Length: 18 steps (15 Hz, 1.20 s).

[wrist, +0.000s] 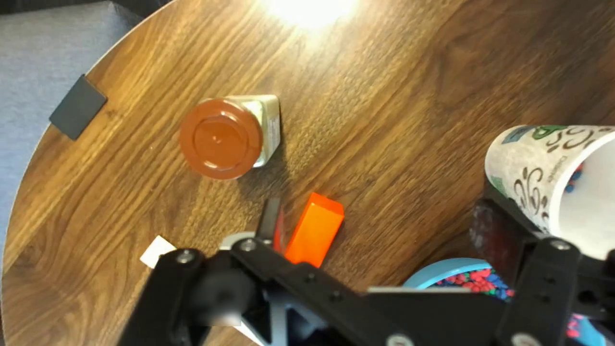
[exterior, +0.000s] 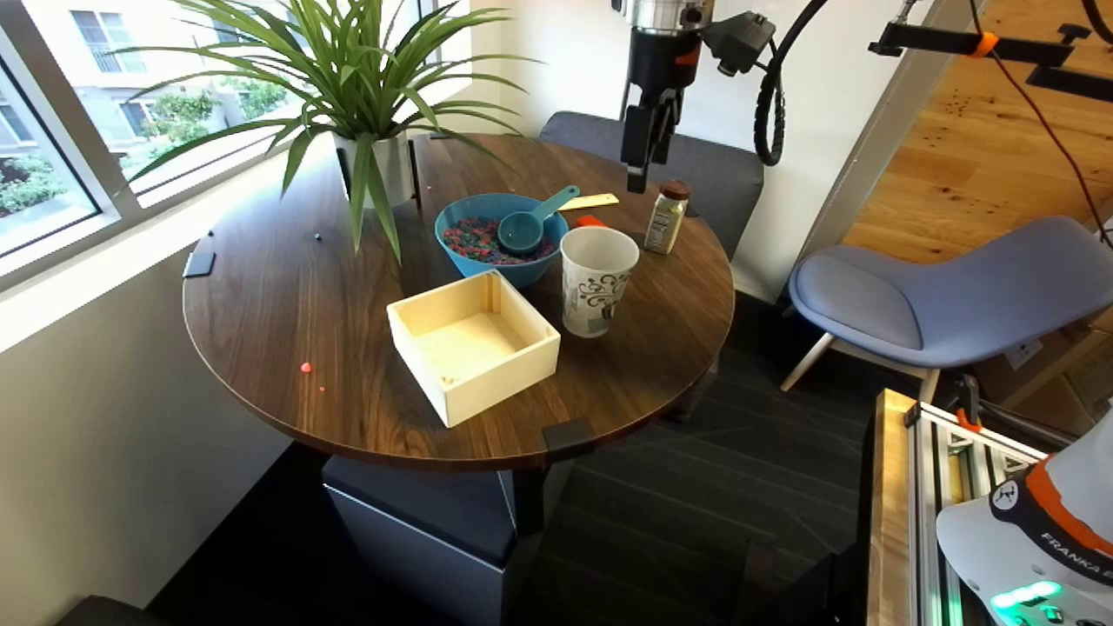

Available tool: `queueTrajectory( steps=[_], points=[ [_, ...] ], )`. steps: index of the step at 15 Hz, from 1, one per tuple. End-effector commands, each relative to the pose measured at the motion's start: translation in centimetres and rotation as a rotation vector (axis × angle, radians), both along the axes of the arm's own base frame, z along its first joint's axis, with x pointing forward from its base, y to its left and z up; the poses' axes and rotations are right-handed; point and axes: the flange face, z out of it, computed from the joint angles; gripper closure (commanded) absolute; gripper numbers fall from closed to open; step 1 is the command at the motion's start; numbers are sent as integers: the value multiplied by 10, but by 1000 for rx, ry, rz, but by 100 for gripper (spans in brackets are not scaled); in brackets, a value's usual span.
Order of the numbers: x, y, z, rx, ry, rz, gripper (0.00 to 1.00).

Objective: Put the orange block in the coffee cup

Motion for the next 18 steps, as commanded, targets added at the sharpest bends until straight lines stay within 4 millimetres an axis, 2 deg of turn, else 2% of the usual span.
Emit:
queueTrajectory(
  steps=[1, 7, 12, 17, 18],
  points=[
    [19, -4, -27, 20, -9, -128, 0],
    [46, -20, -66, 39, -86, -153, 0],
    [50, -15, -91, 25, -50, -158, 0],
    [53, -15, -111, 37, -26, -209, 8],
    [54, -17, -114, 42, -22, -239, 13]
  ],
)
